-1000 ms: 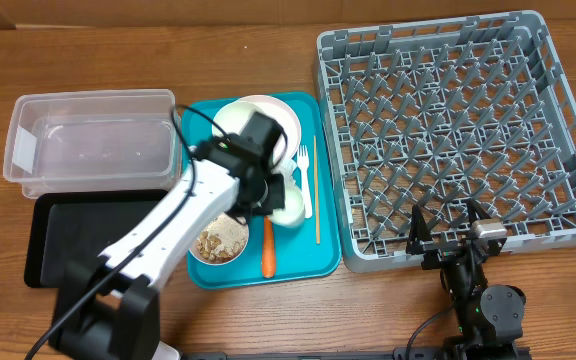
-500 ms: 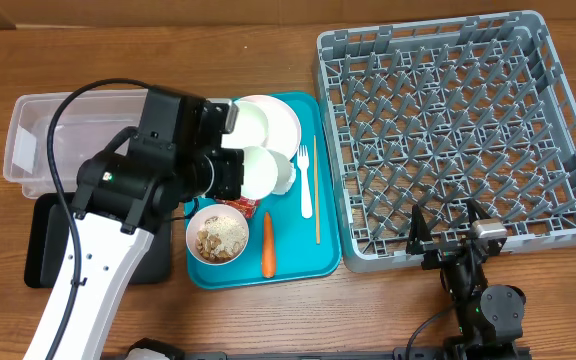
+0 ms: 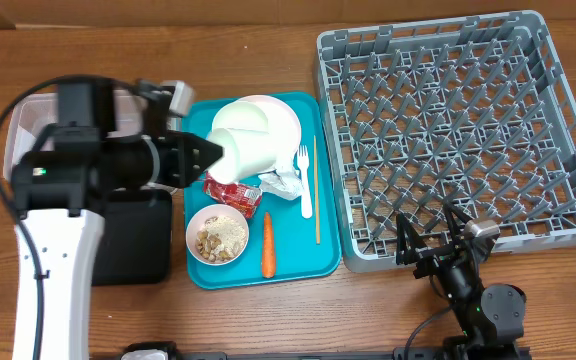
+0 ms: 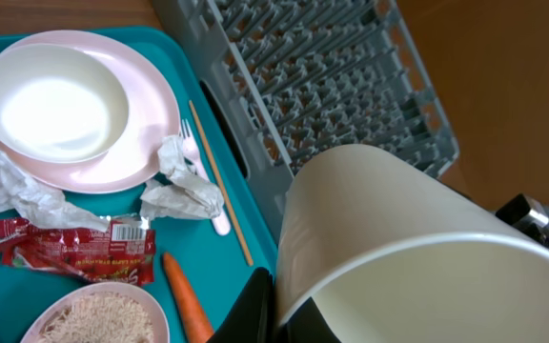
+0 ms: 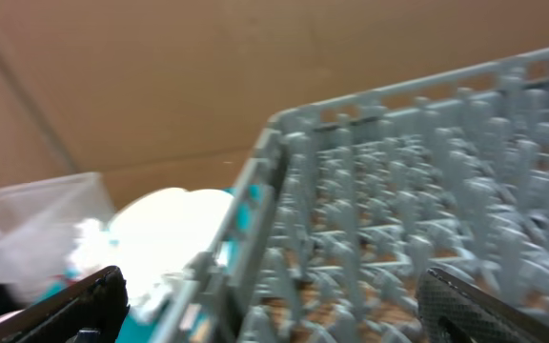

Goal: Sort waste into correct bins and load items into the dishwasher
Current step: 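Lift the white cup with the left gripper toward the right gripper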

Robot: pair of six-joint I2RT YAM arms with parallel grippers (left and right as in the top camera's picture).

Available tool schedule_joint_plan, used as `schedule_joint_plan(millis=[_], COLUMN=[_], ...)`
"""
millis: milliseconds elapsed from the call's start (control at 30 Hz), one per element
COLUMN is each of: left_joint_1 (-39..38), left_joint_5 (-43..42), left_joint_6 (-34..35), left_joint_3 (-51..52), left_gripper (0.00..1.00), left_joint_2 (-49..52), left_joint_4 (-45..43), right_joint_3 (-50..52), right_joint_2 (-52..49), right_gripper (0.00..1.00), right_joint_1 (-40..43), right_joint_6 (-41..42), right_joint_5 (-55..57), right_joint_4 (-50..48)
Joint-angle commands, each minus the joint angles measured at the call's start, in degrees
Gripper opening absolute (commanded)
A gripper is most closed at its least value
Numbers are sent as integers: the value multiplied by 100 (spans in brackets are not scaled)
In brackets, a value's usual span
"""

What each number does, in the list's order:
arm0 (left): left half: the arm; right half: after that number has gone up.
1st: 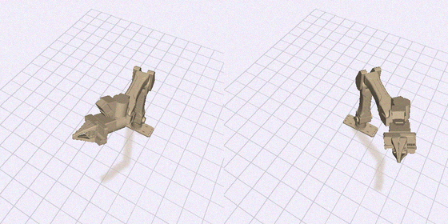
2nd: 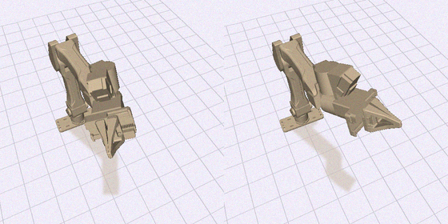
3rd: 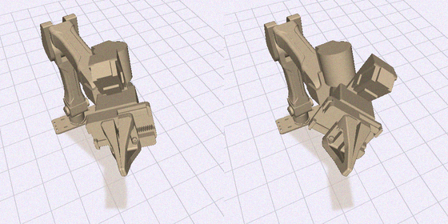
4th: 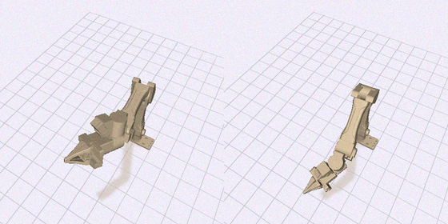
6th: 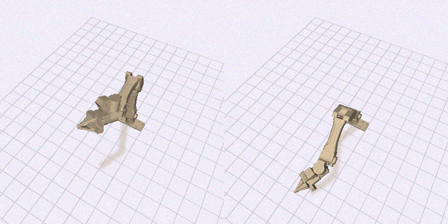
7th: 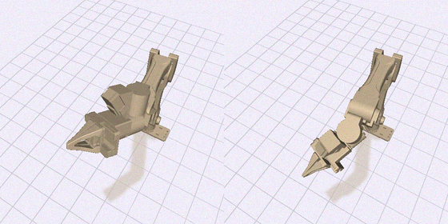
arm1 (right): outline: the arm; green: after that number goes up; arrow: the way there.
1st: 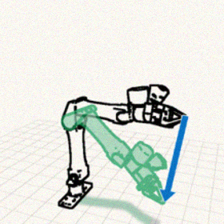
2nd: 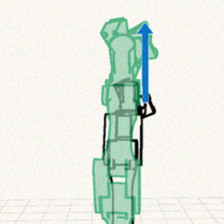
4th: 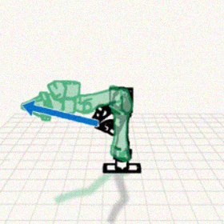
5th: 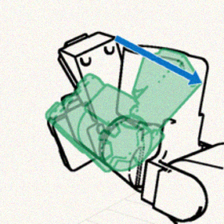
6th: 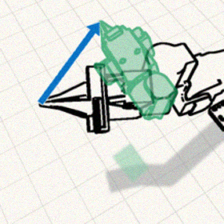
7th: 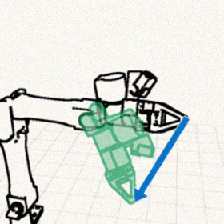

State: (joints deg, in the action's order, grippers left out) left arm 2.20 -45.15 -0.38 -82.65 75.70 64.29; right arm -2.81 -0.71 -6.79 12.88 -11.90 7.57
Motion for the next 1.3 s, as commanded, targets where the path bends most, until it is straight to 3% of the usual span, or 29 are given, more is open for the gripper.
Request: schedule_joint_plan(millis=[0, 200, 400, 467, 567, 733, 833, 1000, 1267], left_joint_1=[533, 590, 592, 592, 592, 570, 514, 232, -448], left_joint_5=[-1405, -1655, -2343, -2592, -2734, -3145, -3324, -3580, -3703], left_joint_6=[-804, -1526, -2371, -2889, -3272, -3748, -3871, -4315, -4260], left_joint_3=[-33, -26, 11, 11, 11, 11, 11, 11, 11], left_gripper=[4, 4, 4, 4, 4, 4, 4, 4, 4], left_joint_2=[127, 538, 1005, 1145, 1309, 1521, 1606, 1644, 1646], left_joint_4=[216, 636, 990, 1246, 1550, 1797, 1797, 1788, 1423], right_joint_3=[-1051, -3482, -6446, -7173, -7447, -7442, -7442, -7442, -7442], right_joint_2=[-57, -1648, -4677, -5565, -6177, -6924, -7333, -7956, -8533], right_gripper=[100, 100, 100, 100, 100, 95, 92, 93, 91], right_joint_1=[11, 11, 11, 11, 11, 11, 11, 0, -63], right_joint_6=[197, 57, -887, -898, -1539, -3952, -4898, -5860, -6614], right_joint_5=[-787, -1971, -4273, -4369, -4671, -5768, -5862, -6358, -7335], right_joint_4=[-48, 1342, 3969, 4852, 5344, 6100, 6472, 6649, 6623])
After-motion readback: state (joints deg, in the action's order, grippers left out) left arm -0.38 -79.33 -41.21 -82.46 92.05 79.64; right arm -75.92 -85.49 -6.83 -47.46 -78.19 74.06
